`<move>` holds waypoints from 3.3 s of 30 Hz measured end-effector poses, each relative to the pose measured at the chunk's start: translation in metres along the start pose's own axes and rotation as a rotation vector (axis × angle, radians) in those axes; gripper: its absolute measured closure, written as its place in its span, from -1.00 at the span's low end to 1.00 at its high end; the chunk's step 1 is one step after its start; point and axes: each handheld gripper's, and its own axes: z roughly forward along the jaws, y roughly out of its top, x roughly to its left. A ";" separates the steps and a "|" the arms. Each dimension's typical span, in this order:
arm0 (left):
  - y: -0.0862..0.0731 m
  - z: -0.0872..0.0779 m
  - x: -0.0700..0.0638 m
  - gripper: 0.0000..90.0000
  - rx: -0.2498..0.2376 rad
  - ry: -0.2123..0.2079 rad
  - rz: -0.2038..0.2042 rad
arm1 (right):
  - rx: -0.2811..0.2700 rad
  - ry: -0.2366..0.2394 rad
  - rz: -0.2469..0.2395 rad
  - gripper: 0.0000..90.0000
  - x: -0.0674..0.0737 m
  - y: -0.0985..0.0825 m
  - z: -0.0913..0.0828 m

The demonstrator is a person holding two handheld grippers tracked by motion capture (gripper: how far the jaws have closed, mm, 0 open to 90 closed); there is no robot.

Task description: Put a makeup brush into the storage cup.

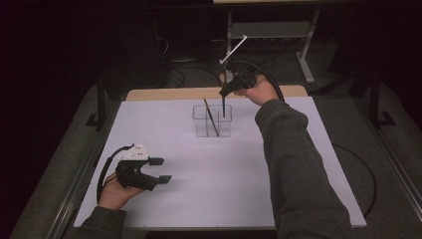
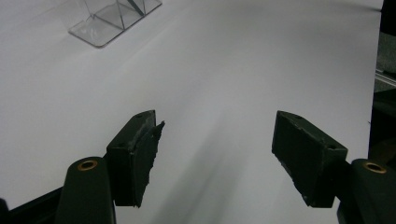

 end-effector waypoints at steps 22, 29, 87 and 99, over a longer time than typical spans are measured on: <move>-0.001 -0.003 0.000 -0.31 -0.012 0.007 -0.009 | 0.004 -0.002 0.013 0.83 -0.002 -0.004 0.015; -0.001 -0.006 0.001 -0.32 -0.016 0.010 -0.008 | 0.004 0.002 0.018 0.83 -0.002 -0.007 0.019; -0.002 -0.001 0.001 -0.34 -0.004 0.008 -0.020 | -0.062 0.004 0.094 0.45 0.001 -0.064 0.028; -0.002 -0.001 0.002 -0.37 -0.005 0.009 -0.016 | -0.115 0.007 0.119 0.29 0.011 -0.086 0.012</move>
